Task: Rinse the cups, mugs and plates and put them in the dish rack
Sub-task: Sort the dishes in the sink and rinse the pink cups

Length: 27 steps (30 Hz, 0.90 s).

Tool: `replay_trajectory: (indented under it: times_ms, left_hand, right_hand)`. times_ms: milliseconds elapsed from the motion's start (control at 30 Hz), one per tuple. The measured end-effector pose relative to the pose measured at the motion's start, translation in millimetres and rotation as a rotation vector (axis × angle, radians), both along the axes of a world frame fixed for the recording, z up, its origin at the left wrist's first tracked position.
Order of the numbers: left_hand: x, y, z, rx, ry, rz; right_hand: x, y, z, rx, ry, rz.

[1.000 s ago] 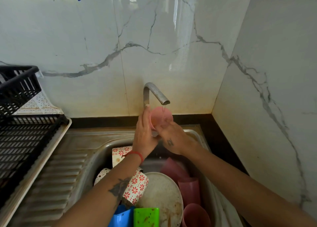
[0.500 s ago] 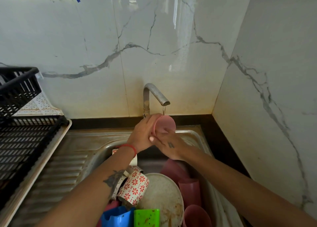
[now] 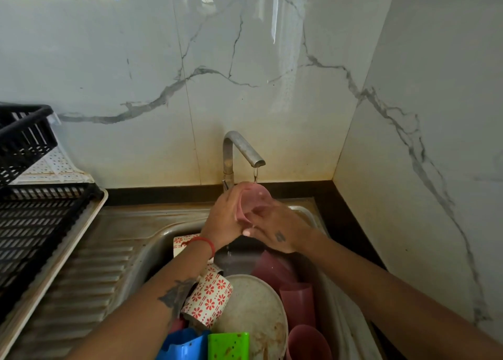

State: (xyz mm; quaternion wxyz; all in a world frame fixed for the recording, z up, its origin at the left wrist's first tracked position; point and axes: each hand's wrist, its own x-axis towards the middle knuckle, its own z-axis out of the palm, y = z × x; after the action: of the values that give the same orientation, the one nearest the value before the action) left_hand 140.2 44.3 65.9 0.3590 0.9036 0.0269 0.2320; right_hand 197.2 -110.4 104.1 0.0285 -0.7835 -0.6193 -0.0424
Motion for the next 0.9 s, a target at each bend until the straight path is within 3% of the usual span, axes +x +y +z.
replay_trajectory:
  times_ms: [67, 200, 267, 300, 400, 467, 567, 667, 733, 833, 900]
  left_hand:
    - [2.8, -1.1, 2.0, -0.021, -0.002, 0.005]
    - [6.0, -10.6, -0.5, -0.167, -0.039, 0.004]
    - [4.2, -4.7, -3.2, -0.127, 0.01, -0.032]
    - [2.8, -0.1, -2.6, -0.074, 0.06, -0.065]
    - [1.4, 9.1, 4.7, -0.007, 0.194, -0.153]
    - [1.3, 4.8, 6.2, -0.045, 0.133, -0.097]
    - [1.3, -11.2, -0.2, -0.156, -0.027, 0.11]
    - [2.3, -15.6, -2.3, -0.171, -0.02, 0.107]
    - [1.8, -7.3, -0.3, -0.122, 0.025, 0.077]
    - [-1.7, -1.8, -0.6, -0.071, 0.052, 0.053]
    - [-3.6, -6.6, -1.9, -0.102, 0.031, 0.059]
  right_hand:
    - [10.7, -3.9, 5.3, -0.121, -0.17, -0.017]
    - [-22.4, 22.6, -3.8, 0.296, 0.296, -0.295]
    - [-31.8, 24.1, -11.8, 0.279, 0.399, -0.321]
    - [-29.8, 17.8, -14.1, 0.192, 0.37, -0.296]
    - [-7.9, -5.8, -10.7, -0.095, -0.06, -0.136]
    - [-3.6, -7.9, -9.9, -0.06, -0.17, -0.118]
    - [-10.6, 6.5, -10.5, 0.1, 0.007, -0.271]
    - [-21.0, 14.5, -15.6, 0.266, 0.188, -0.235]
    - [-18.1, 6.1, -13.2, 0.202, 0.178, -0.137]
    - [2.3, -6.3, -7.2, -0.049, -0.053, -0.103]
    - [-2.5, 0.5, -6.3, 0.002, 0.026, -0.183]
